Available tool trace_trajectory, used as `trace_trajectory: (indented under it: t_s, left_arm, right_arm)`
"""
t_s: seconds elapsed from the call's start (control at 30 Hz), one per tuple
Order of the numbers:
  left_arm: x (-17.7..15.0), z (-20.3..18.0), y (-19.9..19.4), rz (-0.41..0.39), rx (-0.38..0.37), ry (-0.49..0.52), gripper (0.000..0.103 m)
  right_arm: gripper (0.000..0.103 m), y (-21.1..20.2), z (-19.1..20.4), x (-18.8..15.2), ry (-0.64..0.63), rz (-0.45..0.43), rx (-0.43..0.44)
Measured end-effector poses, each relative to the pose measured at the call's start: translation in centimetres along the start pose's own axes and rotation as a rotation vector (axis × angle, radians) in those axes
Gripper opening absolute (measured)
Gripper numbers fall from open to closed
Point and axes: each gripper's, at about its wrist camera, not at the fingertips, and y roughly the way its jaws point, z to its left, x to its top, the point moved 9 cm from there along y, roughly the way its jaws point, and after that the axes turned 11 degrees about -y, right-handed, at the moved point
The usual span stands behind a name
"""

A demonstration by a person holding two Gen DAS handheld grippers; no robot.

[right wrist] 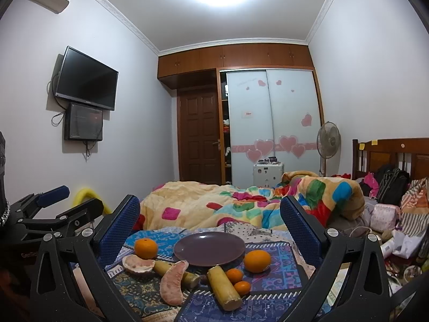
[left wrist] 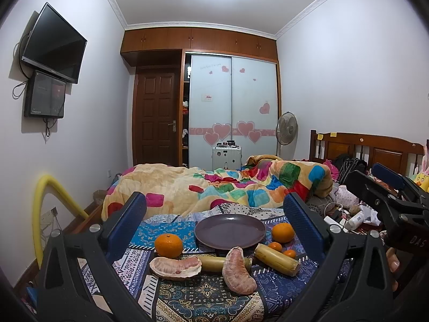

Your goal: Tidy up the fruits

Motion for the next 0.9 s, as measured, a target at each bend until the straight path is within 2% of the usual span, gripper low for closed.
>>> trace_trajectory:
  t_s: [0.9]
  left_arm:
    - [0.40,-0.18,0.19,0.002,-0.003,0.008,0.103]
  right_arm:
    - [0.103,-0.01,-0.37,-0.18,0.008,0.000,-0.010]
